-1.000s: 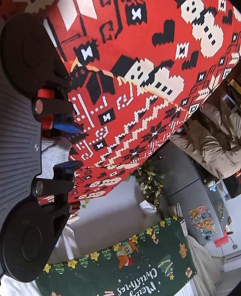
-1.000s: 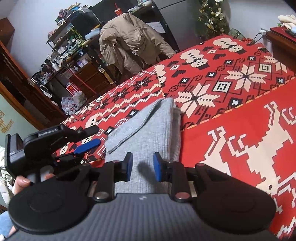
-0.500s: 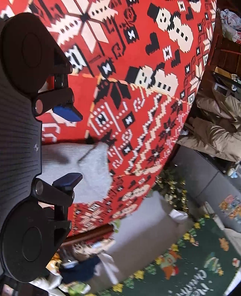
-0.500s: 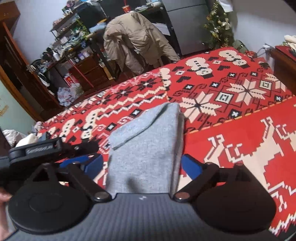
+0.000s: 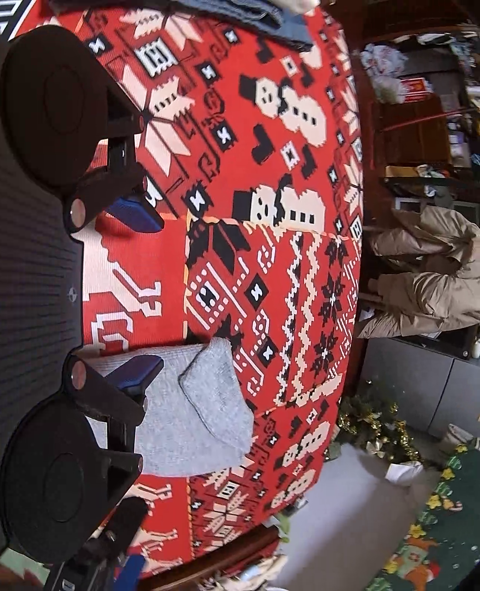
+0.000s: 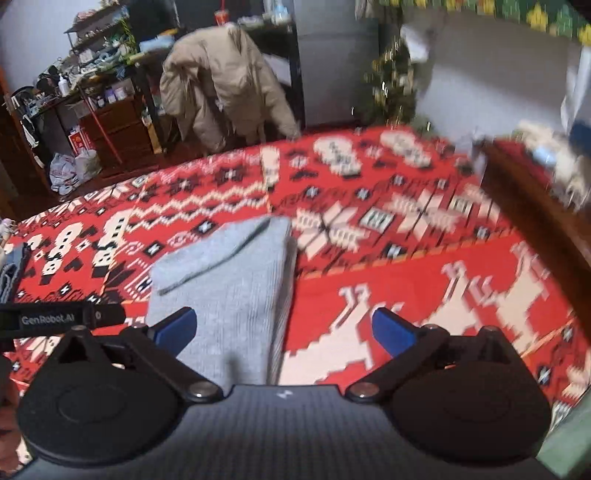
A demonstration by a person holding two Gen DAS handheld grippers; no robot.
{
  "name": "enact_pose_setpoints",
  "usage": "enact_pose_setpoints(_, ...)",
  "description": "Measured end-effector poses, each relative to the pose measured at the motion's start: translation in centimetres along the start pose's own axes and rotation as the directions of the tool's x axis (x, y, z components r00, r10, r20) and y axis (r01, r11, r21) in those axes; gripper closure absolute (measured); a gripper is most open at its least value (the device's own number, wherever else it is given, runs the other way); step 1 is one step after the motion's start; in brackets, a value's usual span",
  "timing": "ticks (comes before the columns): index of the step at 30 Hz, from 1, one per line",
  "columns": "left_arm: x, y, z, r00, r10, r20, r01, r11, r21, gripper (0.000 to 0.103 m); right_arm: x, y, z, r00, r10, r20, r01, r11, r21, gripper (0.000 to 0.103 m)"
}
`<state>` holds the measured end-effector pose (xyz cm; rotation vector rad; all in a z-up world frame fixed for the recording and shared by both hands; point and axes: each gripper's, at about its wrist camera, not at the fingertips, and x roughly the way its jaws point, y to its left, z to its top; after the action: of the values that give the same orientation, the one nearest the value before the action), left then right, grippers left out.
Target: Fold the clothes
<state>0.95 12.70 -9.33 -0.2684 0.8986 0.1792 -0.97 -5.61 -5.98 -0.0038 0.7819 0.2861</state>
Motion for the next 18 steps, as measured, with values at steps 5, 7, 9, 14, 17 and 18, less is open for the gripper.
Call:
enact_pose_setpoints(5,-0.4,-0.9,0.5,1.000,0.029,-0.006,-0.029,0.997,0.075,0.030,-2.1,0.5,0.7,0.998,0.046,0.038,-0.044,0.997,-0.057,0.001)
enact_pose_setpoints(7,-0.5,-1.3,0.7,1.000,0.023,-0.008,-0.022,0.994,0.109,0.030,-2.9,0.8,1.4,0.998,0.031,0.049,-0.026,0.995,-0.095,0.001)
enact_pose_setpoints(9,-0.7,-1.6,0.8,1.000,0.024,-0.008,-0.022,0.989,0.143,0.030,-3.4,1.1,2.2,0.998,0.018,0.061,-0.009,0.990,-0.142,0.001)
enact_pose_setpoints(14,-1.3,-2.0,1.1,1.000,-0.016,-0.001,0.016,0.979,0.205,0.025,-3.0,1.6,2.9,0.995,-0.085,0.055,0.095,0.974,-0.205,0.001)
enact_pose_setpoints(17,-1.4,-1.1,1.4,0.999,-0.053,-0.005,0.054,0.992,0.118,0.025,-2.5,0.5,3.0,0.998,-0.057,0.019,0.059,0.988,-0.140,0.001)
enact_pose_setpoints(18,-1.2,-0.7,1.5,0.998,-0.060,-0.021,0.061,0.995,0.082,0.025,-2.4,0.1,2.9,0.998,-0.059,0.016,0.061,0.992,-0.115,0.001)
